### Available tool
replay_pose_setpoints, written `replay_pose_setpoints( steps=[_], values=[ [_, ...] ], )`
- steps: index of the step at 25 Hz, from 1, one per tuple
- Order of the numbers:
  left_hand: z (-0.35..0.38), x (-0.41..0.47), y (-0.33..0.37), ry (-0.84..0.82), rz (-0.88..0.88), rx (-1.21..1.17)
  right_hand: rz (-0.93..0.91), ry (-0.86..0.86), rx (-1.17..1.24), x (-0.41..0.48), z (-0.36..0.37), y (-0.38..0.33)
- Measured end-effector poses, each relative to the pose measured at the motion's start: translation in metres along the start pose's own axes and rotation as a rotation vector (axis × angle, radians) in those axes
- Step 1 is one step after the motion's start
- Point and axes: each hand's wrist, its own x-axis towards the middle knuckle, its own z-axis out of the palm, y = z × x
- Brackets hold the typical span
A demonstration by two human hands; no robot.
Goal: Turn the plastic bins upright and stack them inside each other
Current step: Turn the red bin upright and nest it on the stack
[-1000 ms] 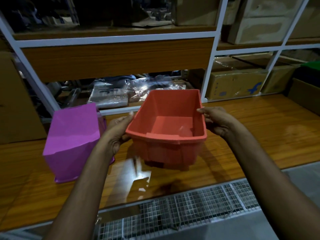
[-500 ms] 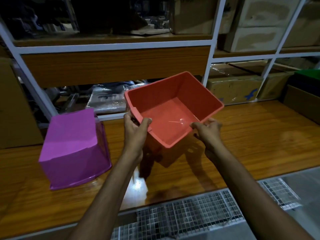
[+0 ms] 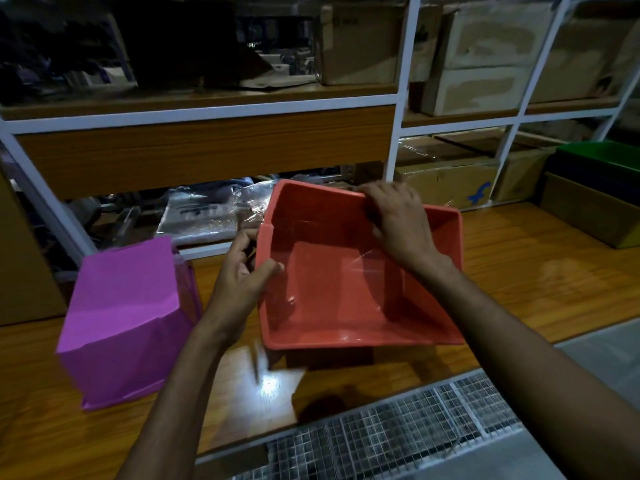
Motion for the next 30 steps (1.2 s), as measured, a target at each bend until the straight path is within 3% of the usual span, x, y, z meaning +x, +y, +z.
replay_pose_setpoints(
  steps=[3,7,10,12,15,18,22,26,30],
  values=[
    [-0.007,0.003,0.003,0.151,0.019,0.232,0.045,-0.012,-0.01,-0.011,-0.002,0.009],
    [0.0,-0.003,-0.012,0.528,0.13,0.382,0.439,0.115,0.017,-0.033,0.003,0.02],
    [0.029,-0.012,-0.029,0.311,-0.082,0.177,0.686,0.149,0.241,-0.052,0.001,0.023],
    [0.042,-0.017,-0.037,0.17,-0.084,0.194,0.786,0.151,0.435,-0.068,-0.001,0.023],
    [0.047,-0.011,-0.038,0.16,-0.028,0.242,0.86,0.075,0.723,-0.091,-0.01,0.021],
    [0.045,-0.004,-0.039,0.126,-0.044,0.232,0.809,-0.076,0.985,-0.116,-0.034,0.025],
    [0.06,-0.008,-0.033,-0.025,-0.12,-0.004,0.727,-0.169,0.987,-0.148,-0.08,0.039],
    [0.111,-0.019,-0.02,-0.14,-0.148,-0.091,0.712,-0.007,0.834,-0.183,-0.128,0.05],
    [0.177,-0.038,0.001,-0.262,-0.241,-0.105,0.935,0.133,0.984,-0.235,-0.183,0.089]
  ],
)
